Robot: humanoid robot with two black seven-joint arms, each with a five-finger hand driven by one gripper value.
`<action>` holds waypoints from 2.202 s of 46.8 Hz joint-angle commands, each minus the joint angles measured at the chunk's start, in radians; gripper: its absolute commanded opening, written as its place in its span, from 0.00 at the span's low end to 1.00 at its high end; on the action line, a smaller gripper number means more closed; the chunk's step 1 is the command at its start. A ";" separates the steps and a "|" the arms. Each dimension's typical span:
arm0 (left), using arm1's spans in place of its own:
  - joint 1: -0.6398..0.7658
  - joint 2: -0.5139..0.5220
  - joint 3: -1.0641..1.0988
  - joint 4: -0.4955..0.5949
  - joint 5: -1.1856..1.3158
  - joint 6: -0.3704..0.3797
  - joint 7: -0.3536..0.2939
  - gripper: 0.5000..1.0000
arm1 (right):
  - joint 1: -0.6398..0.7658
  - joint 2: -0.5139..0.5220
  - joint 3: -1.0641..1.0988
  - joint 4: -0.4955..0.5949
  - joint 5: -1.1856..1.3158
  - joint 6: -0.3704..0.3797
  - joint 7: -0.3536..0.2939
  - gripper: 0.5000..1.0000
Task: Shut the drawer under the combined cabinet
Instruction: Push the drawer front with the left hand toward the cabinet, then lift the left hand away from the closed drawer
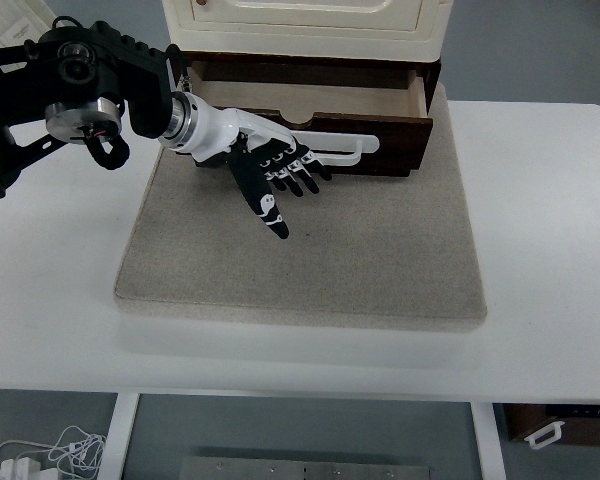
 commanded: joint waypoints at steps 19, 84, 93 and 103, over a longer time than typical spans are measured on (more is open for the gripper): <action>-0.011 -0.064 -0.003 0.096 0.030 0.008 -0.002 1.00 | 0.000 0.000 0.000 0.000 0.000 -0.001 0.000 0.90; -0.022 -0.124 -0.015 0.276 0.114 0.032 -0.021 1.00 | 0.000 0.000 0.000 0.000 0.000 0.000 0.000 0.90; -0.023 -0.124 -0.017 0.285 0.113 0.037 -0.022 1.00 | 0.000 0.000 0.000 0.000 0.000 -0.001 0.000 0.90; -0.023 -0.124 -0.054 0.277 0.116 0.037 -0.021 1.00 | 0.000 0.000 0.000 0.000 0.000 -0.001 0.000 0.90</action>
